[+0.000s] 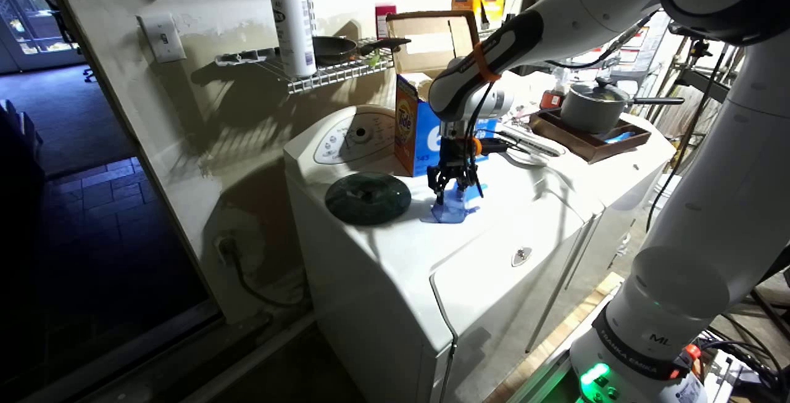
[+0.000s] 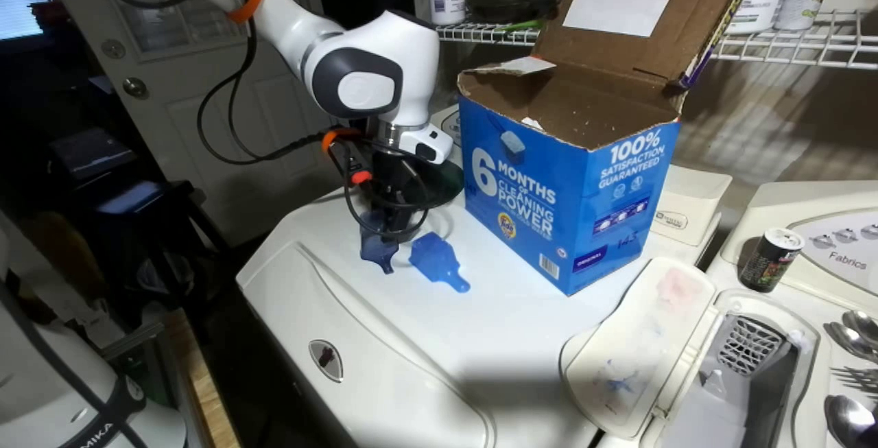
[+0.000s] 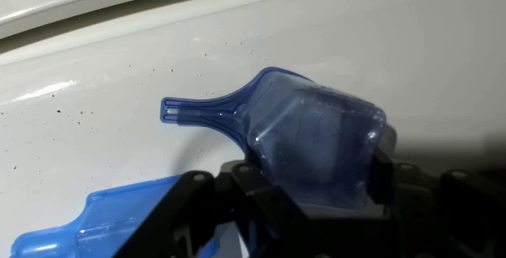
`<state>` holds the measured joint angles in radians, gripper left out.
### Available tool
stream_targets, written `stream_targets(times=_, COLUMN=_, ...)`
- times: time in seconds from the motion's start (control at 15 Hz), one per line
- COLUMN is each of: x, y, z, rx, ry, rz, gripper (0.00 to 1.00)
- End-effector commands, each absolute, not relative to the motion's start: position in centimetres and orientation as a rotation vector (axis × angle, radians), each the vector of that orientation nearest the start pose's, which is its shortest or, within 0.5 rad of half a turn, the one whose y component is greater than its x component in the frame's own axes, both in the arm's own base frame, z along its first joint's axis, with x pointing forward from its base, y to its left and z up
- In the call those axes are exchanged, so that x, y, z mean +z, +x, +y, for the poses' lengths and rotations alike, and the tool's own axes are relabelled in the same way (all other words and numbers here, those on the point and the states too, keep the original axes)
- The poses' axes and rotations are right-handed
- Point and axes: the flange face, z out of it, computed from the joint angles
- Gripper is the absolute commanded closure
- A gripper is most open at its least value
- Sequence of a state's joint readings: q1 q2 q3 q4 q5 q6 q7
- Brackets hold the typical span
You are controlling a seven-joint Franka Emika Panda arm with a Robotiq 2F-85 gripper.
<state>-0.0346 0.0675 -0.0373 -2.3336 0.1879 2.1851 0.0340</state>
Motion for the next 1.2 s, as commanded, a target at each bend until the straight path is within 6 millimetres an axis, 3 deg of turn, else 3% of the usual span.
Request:
stream_targets(times=0.0, x=30.4, y=48.5, z=-1.4, rx=0.296, ry=-3.011, rz=0.33, gripper=0.69)
stream_targets(times=0.13, x=30.9, y=48.5, z=-0.7, rx=0.279, ry=-3.043, rz=0.315, gripper=0.77)
stream_targets(times=0.53, x=32.4, y=48.5, z=0.7, rx=0.205, ry=-3.157, rz=0.297, gripper=0.77)
stream_targets(times=1.13, x=32.4, y=49.2, z=2.6, rx=-0.202, ry=-3.41, rz=0.14, gripper=0.77)
